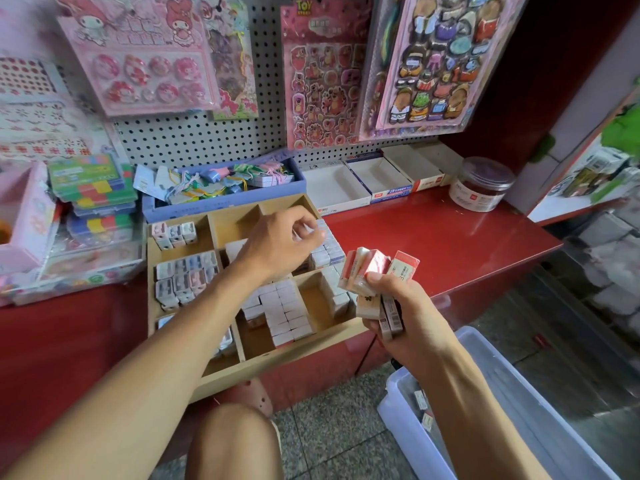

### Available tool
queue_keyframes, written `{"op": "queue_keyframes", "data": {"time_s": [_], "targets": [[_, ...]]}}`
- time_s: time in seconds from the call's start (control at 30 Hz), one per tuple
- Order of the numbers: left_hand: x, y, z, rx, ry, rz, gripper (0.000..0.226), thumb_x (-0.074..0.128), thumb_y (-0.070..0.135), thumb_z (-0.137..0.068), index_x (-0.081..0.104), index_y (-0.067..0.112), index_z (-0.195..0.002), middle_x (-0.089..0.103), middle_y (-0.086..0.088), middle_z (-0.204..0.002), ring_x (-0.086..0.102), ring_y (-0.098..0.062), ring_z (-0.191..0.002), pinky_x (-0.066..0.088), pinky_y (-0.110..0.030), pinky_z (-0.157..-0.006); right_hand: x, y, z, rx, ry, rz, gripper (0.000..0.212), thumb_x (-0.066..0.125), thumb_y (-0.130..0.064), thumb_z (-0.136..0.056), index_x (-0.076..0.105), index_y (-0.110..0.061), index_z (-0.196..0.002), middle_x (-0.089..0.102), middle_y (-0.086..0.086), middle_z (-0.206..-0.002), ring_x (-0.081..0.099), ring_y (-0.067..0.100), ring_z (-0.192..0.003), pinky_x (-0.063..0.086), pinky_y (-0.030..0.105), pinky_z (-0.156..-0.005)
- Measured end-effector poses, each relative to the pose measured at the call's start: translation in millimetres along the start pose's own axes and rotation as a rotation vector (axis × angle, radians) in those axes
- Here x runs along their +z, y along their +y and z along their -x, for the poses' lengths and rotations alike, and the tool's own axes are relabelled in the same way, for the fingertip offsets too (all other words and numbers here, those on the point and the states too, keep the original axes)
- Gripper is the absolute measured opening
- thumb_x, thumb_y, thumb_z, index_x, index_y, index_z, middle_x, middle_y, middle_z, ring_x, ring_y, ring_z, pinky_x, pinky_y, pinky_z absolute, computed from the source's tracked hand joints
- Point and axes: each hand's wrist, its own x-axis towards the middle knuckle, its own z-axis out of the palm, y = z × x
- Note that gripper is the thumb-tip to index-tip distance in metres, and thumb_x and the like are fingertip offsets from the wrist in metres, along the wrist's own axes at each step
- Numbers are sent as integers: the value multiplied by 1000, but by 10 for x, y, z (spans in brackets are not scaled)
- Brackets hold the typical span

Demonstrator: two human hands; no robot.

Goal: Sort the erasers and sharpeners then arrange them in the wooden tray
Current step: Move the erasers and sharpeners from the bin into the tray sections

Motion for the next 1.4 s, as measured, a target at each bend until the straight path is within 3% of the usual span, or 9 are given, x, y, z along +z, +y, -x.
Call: {"op": "queue_keyframes", "data": {"time_s": [0.1, 0.23, 0.47, 0.57, 0.7, 0.8, 0.9, 1.27, 1.4], "targets": [[-103, 189, 192, -31, -233, 359, 14, 69, 28, -89, 72, 20, -101, 64, 2, -83, 62, -7, -67, 46, -14, -59, 71, 6, 16, 6, -29, 56, 16, 66, -22, -77, 62, -12, -88, 55, -1, -67, 46, 10, -57, 32, 23, -51], [-223, 241, 368, -38, -367, 499, 22, 71, 7, -85, 73, 13, -107, 67, -4, -85, 60, -10, -72, 44, -12, -56, 170, 8, 41, -7, -56, 62, 21, 71, -24, -74, 66, -13, -91, 57, 5, -73, 47, 14, -60, 32, 24, -50], [-383, 236, 526, -181, -244, 475, 12, 73, 0, -81, 73, 9, -90, 71, -4, -70, 67, -14, -65, 53, -22, -60, 475, 29, 113, -50, -16, 28, 8, 60, -7, -93, 68, -5, -95, 67, 19, -86, 60, 9, -57, 43, 18, -49], [-431, 228, 595, -207, -174, 471, 18, 74, -4, -78, 72, 7, -91, 69, -5, -72, 65, -16, -65, 59, -29, -66, 569, 50, 140, -51, 8, 32, 13, 57, -3, -94, 67, -7, -87, 68, 14, -78, 58, 7, -53, 42, 17, -47], [-542, 94, 721, -153, -137, 298, 29, 76, 4, -77, 74, 15, -104, 69, -3, -84, 67, -20, -71, 57, -35, -77, 535, 112, 193, -18, 51, -4, 5, 64, -7, -90, 64, -10, -86, 59, 3, -68, 48, 8, -52, 35, 19, -46], [-608, -91, 852, -136, -109, 140, 13, 79, 12, -76, 75, 22, -82, 72, 0, -82, 67, -20, -74, 53, -34, -75, 438, 152, 242, 7, 85, -2, 9, 67, -10, -88, 64, -10, -96, 60, 3, -73, 45, 9, -56, 32, 21, -48], [-582, -230, 969, -161, -118, -14, 20, 78, 10, -74, 67, 26, -72, 66, 9, -71, 59, -6, -63, 48, -30, -67, 393, 172, 289, 21, 92, -18, 23, 73, -16, -79, 65, -10, -100, 62, 6, -81, 48, 9, -58, 35, 20, -47], [-532, -235, 904, -76, -189, -339, 17, 79, 28, -76, 66, 27, -86, 59, 15, -78, 57, -11, -75, 49, -31, -68, 330, 177, 367, 17, 76, 23, 12, 71, -22, -74, 73, -19, -86, 64, 5, -81, 52, 10, -63, 38, 21, -53], [-414, -233, 913, -48, -227, -480, 20, 77, 32, -80, 60, 28, -90, 57, 11, -85, 55, -13, -81, 41, -29, -67, 359, 196, 391, 31, 40, -6, 6, 69, -11, -85, 71, -16, -88, 67, 0, -76, 58, 6, -60, 44, 18, -51]]}}
